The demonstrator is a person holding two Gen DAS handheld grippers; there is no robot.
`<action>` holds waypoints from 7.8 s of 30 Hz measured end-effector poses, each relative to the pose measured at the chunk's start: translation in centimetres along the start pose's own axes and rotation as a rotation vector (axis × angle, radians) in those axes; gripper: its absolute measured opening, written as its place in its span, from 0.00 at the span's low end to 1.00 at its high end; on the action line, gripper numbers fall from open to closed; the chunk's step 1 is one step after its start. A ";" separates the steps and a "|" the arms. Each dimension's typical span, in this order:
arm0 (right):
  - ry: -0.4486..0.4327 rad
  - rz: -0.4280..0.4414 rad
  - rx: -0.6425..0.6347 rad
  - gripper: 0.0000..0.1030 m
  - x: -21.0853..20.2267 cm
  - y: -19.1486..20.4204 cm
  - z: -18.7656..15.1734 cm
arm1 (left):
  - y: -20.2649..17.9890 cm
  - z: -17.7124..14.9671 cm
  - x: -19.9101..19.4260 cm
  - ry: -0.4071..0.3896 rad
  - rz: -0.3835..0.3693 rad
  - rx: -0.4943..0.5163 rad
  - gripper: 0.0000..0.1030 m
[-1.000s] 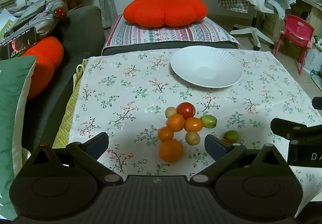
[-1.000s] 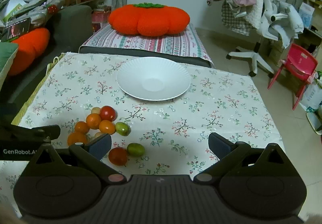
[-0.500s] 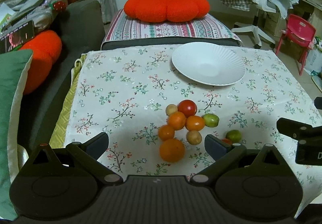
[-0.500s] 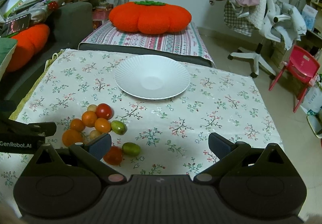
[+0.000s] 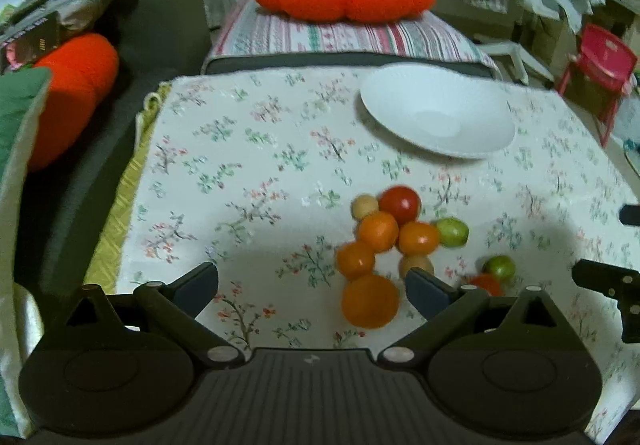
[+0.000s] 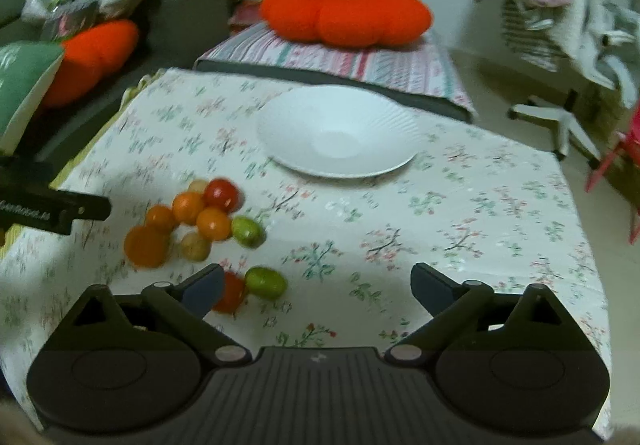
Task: Organize fruits
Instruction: 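Move both tools toward the fruit cluster on the tablecloth, then grasp the large orange with the left tool while the right tool grasps a red tomato, then carry the orange and tomato onto the white plate and open both tools, then withdraw both tools from the plate back toward the fruit cluster, then grasp an orange with the left tool while the right tool grasps a green-brown fruit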
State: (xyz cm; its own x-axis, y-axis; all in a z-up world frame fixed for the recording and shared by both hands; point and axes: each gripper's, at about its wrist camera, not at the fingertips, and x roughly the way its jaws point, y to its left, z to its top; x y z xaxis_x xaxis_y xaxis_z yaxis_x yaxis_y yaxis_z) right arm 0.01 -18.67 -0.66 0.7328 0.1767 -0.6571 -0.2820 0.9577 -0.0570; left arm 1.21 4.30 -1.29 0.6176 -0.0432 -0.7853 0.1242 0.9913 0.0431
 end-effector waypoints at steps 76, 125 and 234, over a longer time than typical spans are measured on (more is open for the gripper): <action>0.016 0.135 0.072 0.33 5.0 -2.3 3.7 | -1.9 4.1 3.5 -0.092 -0.186 0.026 0.16; -0.035 -0.032 0.075 0.35 12.7 -5.6 6.6 | -8.0 10.7 12.0 -0.164 -0.159 0.116 0.30; 0.212 0.189 -0.100 0.30 7.6 2.2 0.4 | -1.3 0.7 7.8 0.023 -0.173 0.199 0.09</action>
State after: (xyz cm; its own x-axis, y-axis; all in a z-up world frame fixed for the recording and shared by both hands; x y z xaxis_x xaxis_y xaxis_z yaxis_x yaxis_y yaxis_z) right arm 5.20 -15.12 -5.52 0.5192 0.2878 -0.8048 -0.4684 0.8834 0.0138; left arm 6.41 2.59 -7.03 0.5567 -0.2048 -0.8051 0.3781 0.9254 0.0260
